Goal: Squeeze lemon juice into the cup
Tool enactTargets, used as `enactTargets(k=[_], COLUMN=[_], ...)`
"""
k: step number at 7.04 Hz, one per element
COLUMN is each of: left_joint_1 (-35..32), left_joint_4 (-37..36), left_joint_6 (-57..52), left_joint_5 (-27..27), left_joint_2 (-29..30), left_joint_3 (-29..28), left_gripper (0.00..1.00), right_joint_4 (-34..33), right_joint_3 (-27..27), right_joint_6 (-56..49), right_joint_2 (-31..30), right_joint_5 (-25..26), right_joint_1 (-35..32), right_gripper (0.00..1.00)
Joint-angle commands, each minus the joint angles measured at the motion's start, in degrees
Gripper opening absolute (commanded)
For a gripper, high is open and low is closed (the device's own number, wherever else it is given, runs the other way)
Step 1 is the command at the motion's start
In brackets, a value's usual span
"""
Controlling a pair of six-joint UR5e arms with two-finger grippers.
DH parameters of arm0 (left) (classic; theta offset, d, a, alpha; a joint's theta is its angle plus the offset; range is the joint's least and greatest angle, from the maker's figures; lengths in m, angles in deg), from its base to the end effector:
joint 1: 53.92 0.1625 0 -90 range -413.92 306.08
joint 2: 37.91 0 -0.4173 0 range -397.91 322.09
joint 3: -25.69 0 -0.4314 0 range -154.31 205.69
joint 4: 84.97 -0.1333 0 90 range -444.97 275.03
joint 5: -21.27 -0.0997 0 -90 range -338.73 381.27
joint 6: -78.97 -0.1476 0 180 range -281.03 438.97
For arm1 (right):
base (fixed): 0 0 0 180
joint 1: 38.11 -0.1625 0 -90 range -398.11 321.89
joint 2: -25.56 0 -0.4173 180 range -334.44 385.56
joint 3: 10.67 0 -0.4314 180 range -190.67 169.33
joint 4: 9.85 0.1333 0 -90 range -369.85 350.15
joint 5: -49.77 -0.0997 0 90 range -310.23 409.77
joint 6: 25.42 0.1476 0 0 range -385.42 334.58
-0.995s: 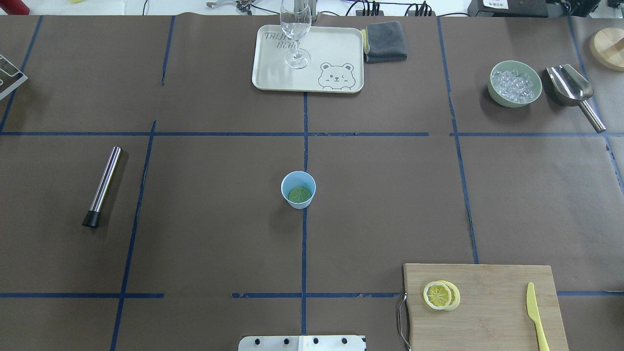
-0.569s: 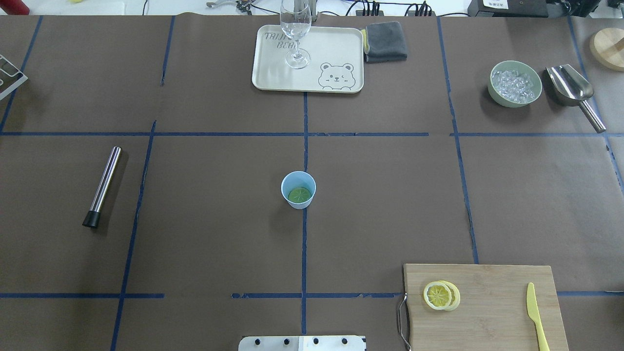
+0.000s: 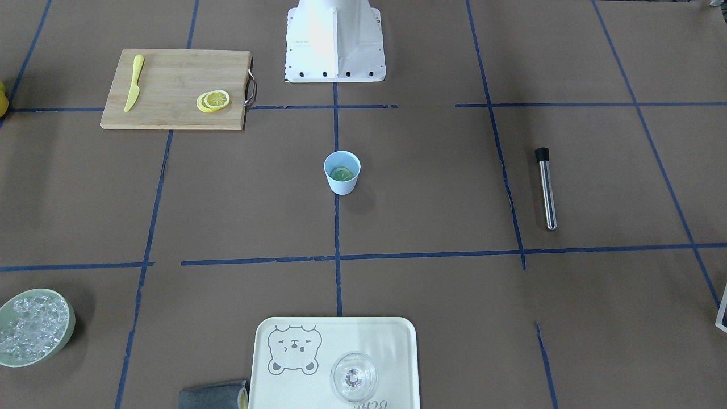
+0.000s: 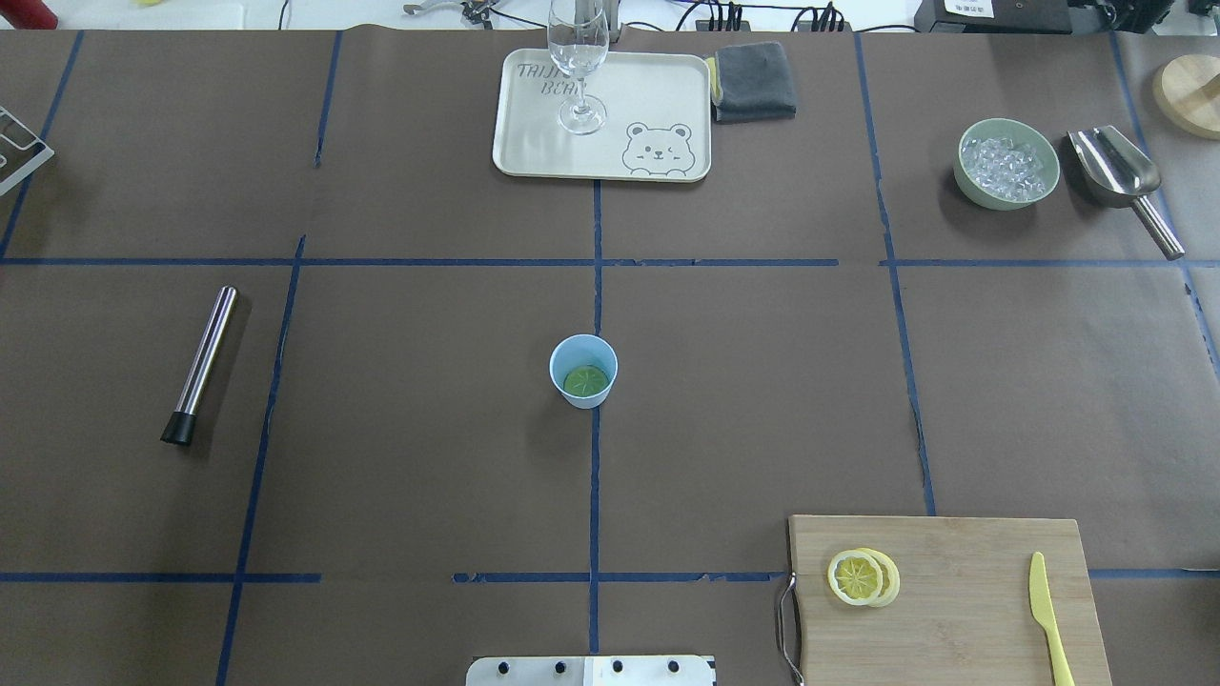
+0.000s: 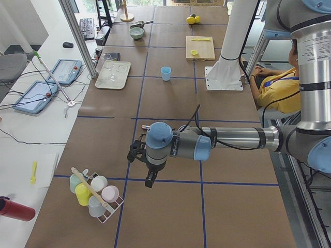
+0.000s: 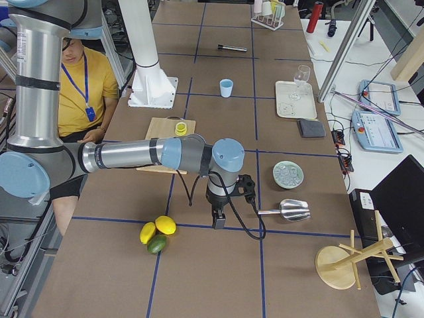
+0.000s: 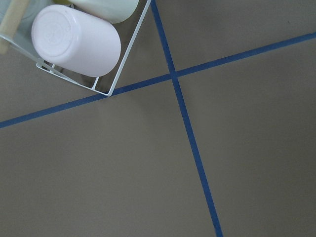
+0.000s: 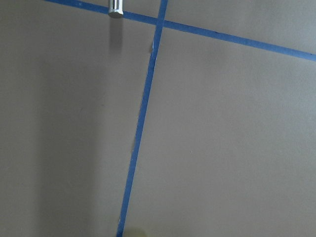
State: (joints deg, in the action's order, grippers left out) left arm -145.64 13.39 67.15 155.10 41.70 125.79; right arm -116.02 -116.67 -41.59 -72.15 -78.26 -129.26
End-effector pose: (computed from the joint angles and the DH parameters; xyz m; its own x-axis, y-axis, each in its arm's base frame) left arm -0.0452 -0.4687 0.6666 0.7147 0.2766 -0.6424 -0.1192 0.9532 0.2779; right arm 0.0515 -0.4528 0.6427 0.7603 -0.1795 0.6243 0.1998 0.9791 0.0383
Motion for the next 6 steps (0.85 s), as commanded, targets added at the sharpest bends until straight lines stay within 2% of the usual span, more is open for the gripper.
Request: enactTargets(k=[1,6], left_joint_1=[0.1,1.7], left_joint_4=[0.3,-2.4], left_joint_6=[0.0,0.7], left_joint_5=[-0.2,-0.1], left_joint_2=[0.0,0.9], left_joint_3=[0.4,-0.5], left_gripper=[1.0,1.0], right_joint_4=[0.0,1.4], right_joint_3=[-0.1,0.1], right_joint_6=[0.1,0.2], right_joint_2=[-0.2,-0.8], right_joint_5=[-0.1,-1.3], right_joint_1=[0.0,0.0], right_gripper=[1.0,1.0])
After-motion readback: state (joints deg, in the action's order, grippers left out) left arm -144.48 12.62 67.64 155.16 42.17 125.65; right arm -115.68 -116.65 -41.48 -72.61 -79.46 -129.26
